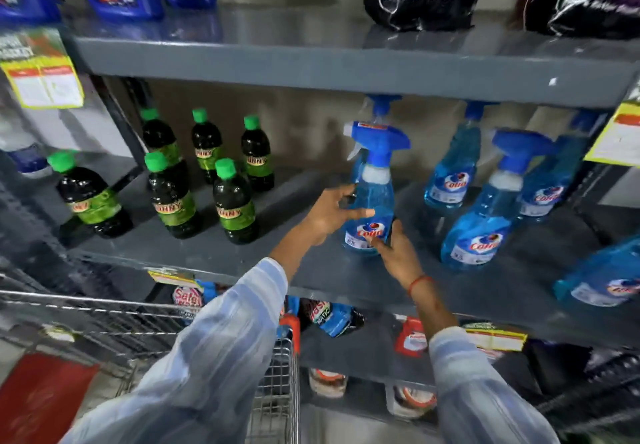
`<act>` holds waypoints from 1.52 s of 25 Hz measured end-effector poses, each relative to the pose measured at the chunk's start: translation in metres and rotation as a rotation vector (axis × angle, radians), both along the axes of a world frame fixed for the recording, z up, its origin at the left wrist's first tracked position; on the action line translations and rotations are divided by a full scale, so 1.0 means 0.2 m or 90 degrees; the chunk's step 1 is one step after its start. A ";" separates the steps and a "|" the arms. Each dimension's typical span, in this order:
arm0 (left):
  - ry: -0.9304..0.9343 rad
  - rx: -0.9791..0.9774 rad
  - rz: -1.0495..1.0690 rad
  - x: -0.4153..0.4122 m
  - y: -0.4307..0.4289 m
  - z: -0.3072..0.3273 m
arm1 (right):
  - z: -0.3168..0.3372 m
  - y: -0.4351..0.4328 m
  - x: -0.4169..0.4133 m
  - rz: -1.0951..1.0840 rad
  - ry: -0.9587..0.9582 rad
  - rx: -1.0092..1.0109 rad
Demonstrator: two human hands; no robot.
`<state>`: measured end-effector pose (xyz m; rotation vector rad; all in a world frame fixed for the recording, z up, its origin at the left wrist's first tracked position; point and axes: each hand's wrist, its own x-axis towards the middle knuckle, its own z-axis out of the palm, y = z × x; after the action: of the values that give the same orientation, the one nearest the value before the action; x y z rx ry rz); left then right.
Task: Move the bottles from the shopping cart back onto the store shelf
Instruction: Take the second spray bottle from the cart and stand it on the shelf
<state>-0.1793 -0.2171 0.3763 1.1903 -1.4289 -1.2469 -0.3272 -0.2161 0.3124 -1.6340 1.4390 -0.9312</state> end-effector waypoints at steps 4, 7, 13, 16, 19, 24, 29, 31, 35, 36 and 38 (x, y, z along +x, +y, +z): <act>0.039 0.010 0.010 0.00 -0.11 -0.06 | -0.07 -0.08 -0.02 -0.014 -0.017 0.010; 0.043 0.024 -0.008 -0.01 -0.13 -0.06 | -0.08 -0.09 -0.01 -0.013 -0.024 0.040; -0.176 -0.102 0.187 -0.02 0.07 -0.20 | -0.06 0.07 -0.15 -0.137 -0.143 -0.166; -0.224 -0.303 0.283 -0.22 0.24 -0.37 | -0.11 0.19 -0.34 -0.324 -0.135 -0.331; -0.133 -0.226 0.099 -0.52 0.18 -0.40 | -0.17 0.13 -0.58 -0.454 -0.068 -0.300; -0.086 -0.010 -0.071 -0.79 -0.17 -0.43 | -0.17 -0.05 -0.87 -0.198 -0.035 -0.029; -0.140 -0.028 -0.015 -0.82 -0.15 -0.53 | -0.21 0.01 -0.97 -0.096 -0.042 0.028; -0.148 -0.062 0.005 -0.84 -0.05 -0.57 | -0.26 0.08 -1.01 -0.087 -0.043 0.017; -0.121 -0.071 0.001 -0.86 0.03 -0.59 | -0.27 0.14 -1.02 -0.077 -0.042 0.022; -0.126 -0.073 0.000 -0.86 0.03 -0.58 | -0.27 0.14 -1.02 -0.076 -0.041 0.025; -0.139 -0.081 0.001 -0.86 0.03 -0.58 | -0.26 0.14 -1.02 -0.076 -0.038 0.027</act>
<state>-0.3504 -0.2106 0.2611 1.2703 -1.6395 -1.0324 -0.5319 -0.1880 0.2598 -1.4913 1.5184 -1.0000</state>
